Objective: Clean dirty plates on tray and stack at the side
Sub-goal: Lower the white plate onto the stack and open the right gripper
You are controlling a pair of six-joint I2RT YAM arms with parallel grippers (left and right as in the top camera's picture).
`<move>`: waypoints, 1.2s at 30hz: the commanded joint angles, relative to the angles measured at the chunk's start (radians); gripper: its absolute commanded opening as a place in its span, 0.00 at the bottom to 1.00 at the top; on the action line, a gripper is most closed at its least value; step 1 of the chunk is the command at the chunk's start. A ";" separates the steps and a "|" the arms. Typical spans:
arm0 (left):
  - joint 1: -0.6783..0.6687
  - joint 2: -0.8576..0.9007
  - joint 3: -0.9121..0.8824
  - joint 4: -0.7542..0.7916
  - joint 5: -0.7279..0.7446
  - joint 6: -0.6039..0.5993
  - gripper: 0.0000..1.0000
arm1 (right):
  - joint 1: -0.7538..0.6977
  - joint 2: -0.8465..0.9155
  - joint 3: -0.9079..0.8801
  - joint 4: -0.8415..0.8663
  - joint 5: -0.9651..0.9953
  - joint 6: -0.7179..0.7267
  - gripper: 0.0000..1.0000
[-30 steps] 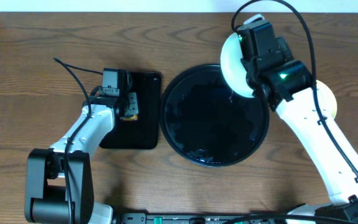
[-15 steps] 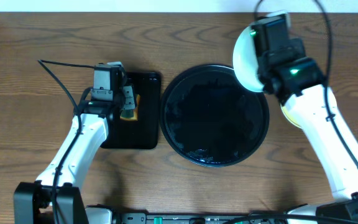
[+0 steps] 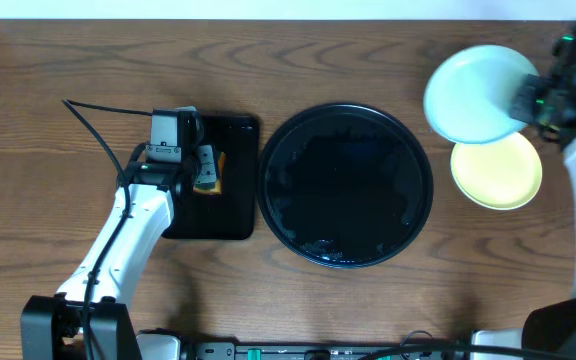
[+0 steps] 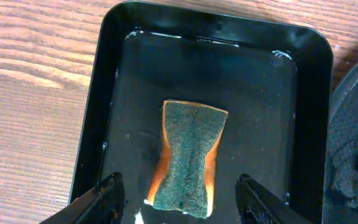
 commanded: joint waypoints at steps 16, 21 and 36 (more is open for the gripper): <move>0.002 -0.005 0.008 -0.016 -0.011 -0.002 0.61 | -0.224 0.048 -0.341 0.219 -0.187 0.040 0.02; 0.002 -0.005 0.008 -0.017 -0.011 -0.002 0.61 | -0.224 0.048 -0.351 0.235 -0.186 0.041 0.10; 0.002 -0.005 0.009 -0.024 -0.011 -0.002 0.67 | -0.194 0.048 -0.351 0.235 -0.480 -0.137 0.51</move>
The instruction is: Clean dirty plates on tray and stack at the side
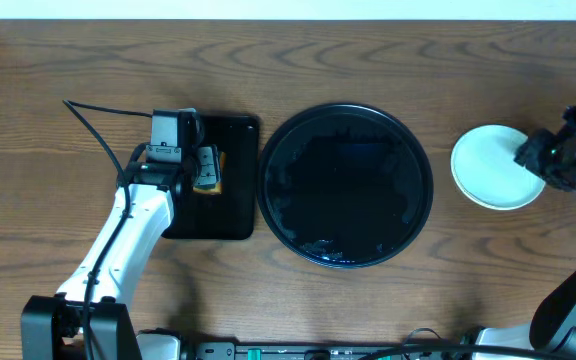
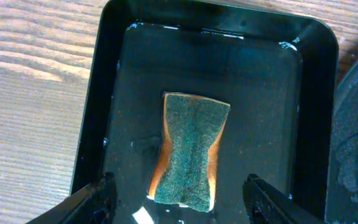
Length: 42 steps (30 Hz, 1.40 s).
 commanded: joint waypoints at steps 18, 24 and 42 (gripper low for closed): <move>0.056 -0.059 0.199 -0.450 -0.011 -0.002 0.82 | 0.318 -0.093 0.079 -0.167 0.031 -0.243 0.99; 0.066 -0.224 0.193 -0.536 -0.002 -0.001 0.83 | 0.318 -0.243 0.037 -0.203 0.051 -0.228 0.99; 0.061 -0.884 -0.079 -0.438 0.026 0.002 0.84 | 0.318 -0.932 -0.307 -0.130 0.076 -0.243 0.99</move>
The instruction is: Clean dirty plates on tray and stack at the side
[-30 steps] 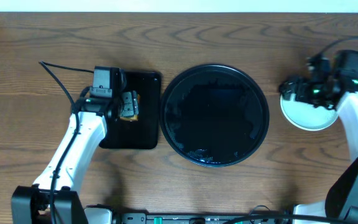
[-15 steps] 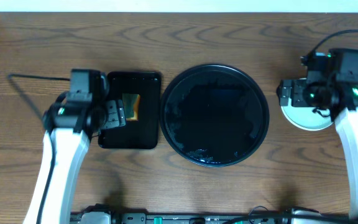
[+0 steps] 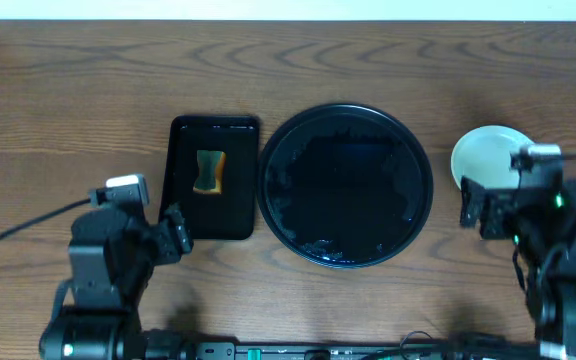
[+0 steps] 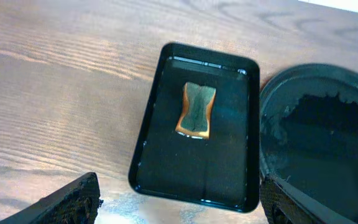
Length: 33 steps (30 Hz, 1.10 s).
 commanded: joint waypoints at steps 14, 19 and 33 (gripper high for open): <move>-0.002 -0.026 -0.006 0.001 0.005 -0.002 0.84 | 0.004 -0.065 -0.016 -0.284 0.010 -0.001 0.99; -0.002 -0.026 -0.006 0.001 0.005 -0.002 0.84 | 0.004 -0.065 -0.016 -0.339 0.010 -0.001 0.99; -0.002 -0.026 -0.006 0.001 0.005 -0.002 0.84 | 0.019 -0.155 -0.020 -0.283 -0.013 -0.001 0.99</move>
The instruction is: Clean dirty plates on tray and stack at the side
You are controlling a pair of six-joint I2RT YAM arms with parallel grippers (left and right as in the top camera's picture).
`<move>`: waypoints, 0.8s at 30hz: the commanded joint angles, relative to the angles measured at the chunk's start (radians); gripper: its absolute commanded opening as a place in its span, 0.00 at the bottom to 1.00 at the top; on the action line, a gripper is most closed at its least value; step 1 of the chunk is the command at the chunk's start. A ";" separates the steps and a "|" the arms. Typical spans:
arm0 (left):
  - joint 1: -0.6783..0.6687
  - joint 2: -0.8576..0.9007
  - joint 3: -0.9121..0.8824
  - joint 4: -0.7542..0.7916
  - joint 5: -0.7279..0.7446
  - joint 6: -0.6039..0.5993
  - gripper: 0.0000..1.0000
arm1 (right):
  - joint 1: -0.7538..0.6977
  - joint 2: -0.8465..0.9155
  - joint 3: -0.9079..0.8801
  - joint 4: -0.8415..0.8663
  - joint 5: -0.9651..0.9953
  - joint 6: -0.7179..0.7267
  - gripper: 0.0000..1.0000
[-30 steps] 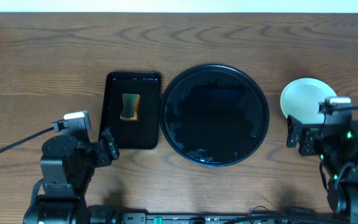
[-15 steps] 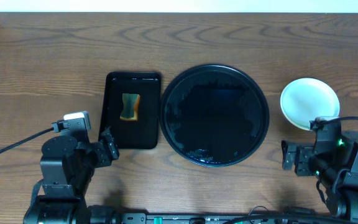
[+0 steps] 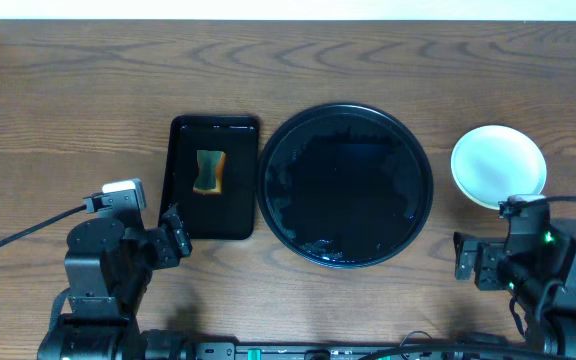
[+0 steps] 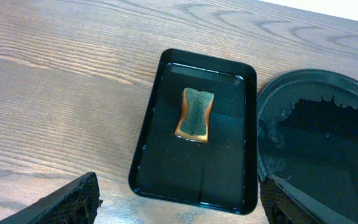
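Note:
At the right side of the table a pale plate (image 3: 498,166) tops the stack; whatever lies under it is hidden. The round black tray (image 3: 345,185) in the middle holds only dark wet residue and shows again in the left wrist view (image 4: 328,143). My left gripper (image 3: 173,243) sits drawn back at the front left, open and empty (image 4: 179,214). My right gripper (image 3: 473,262) sits at the front right, below the plate and apart from it, looking open and empty.
A black rectangular tray (image 3: 238,215) left of the round one holds a green and orange sponge (image 3: 209,171), also in the left wrist view (image 4: 195,114). A cable runs off from the left arm toward the left edge.
My right gripper has drawn back from just below the plate stack toward the table's front edge. The left arm has shifted only slightly. Plate, trays and sponge lie as before.
My right gripper held a pale plate over a yellow plate at the right while my left gripper hung open over the sponge. Then the pale plate lay on the yellow one. Later both arms were pulled back, and now they sit at the front edge.

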 commanded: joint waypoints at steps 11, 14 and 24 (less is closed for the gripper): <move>-0.002 -0.002 -0.006 0.001 0.005 -0.002 0.84 | 0.118 -0.315 -0.293 0.474 -0.027 0.000 0.99; -0.002 -0.002 -0.006 0.001 0.005 -0.002 0.84 | 0.139 -0.399 -0.419 0.657 -0.027 0.000 0.99; -0.002 -0.002 -0.006 0.001 0.005 -0.002 0.84 | 0.147 -0.586 -0.754 1.109 -0.015 -0.001 0.99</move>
